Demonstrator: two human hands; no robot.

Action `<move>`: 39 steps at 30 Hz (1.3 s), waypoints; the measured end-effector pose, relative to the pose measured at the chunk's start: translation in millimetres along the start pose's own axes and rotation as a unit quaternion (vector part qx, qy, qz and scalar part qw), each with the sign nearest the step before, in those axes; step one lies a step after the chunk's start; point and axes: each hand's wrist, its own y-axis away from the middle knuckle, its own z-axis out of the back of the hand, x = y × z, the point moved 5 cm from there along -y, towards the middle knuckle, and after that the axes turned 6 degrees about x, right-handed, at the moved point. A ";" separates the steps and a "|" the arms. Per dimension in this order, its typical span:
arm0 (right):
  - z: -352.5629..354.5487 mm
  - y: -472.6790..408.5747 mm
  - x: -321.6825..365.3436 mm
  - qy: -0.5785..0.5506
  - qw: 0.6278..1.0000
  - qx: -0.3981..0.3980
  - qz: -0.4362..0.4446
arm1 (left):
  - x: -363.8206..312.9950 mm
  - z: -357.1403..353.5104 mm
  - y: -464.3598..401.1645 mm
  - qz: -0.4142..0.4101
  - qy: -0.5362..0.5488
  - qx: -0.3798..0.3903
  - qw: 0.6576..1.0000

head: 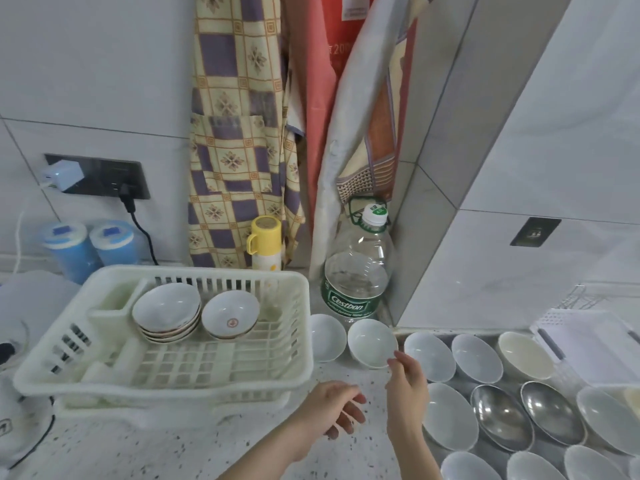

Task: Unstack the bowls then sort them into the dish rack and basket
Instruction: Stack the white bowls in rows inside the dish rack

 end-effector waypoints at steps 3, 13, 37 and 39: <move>8.4 -14.6 -23.9 -0.077 0.986 0.032 -0.146 | 14.7 -3.5 -31.4 0.061 0.069 -0.068 0.993; -16.6 -49.1 -55.7 -0.081 0.943 0.098 -0.308 | 33.2 15.4 -89.8 0.066 0.306 -0.216 0.925; 2.0 -41.6 -51.6 -0.105 0.961 0.029 -0.255 | 42.4 24.6 -78.7 0.057 0.239 -0.288 0.925; 9.3 -35.0 -41.2 -0.102 0.968 0.034 -0.227 | 43.3 20.1 -67.9 0.061 0.205 -0.279 0.936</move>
